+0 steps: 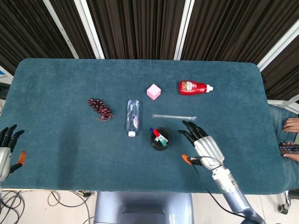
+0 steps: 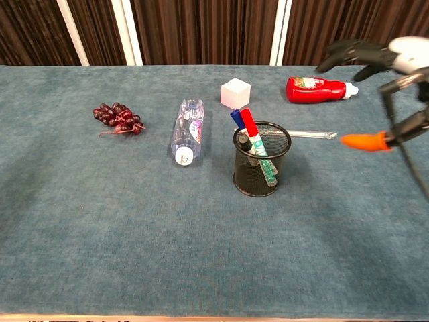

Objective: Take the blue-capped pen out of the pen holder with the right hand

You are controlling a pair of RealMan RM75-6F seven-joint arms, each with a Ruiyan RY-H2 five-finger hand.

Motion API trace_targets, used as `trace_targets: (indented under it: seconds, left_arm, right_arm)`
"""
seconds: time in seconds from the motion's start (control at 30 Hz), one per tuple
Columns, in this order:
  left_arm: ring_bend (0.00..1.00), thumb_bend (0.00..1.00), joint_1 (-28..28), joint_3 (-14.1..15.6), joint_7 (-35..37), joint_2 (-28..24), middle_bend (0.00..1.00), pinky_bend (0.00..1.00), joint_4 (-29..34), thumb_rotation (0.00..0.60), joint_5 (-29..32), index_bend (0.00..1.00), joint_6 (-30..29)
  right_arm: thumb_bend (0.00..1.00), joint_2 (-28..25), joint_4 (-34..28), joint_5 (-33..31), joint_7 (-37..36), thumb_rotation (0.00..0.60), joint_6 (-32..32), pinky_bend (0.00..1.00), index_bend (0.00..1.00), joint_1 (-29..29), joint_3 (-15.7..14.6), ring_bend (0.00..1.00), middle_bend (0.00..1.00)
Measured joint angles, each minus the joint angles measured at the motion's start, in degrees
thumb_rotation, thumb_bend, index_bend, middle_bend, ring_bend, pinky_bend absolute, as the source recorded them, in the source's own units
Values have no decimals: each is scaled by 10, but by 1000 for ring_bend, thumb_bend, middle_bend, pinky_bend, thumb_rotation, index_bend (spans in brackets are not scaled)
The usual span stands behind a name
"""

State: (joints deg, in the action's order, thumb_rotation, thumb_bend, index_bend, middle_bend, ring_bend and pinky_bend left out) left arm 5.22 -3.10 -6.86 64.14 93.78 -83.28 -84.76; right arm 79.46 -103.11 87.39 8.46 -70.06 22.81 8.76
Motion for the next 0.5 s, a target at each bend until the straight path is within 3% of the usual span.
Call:
trace_targets:
  seconds: [0.5]
  left_arm:
    - [37, 440, 0, -1, -4, -1, 30, 104, 5, 600, 10, 157, 6]
  right_arm:
    - [403, 72, -3, -75, 94, 600, 41, 167, 344, 57, 35, 0, 0]
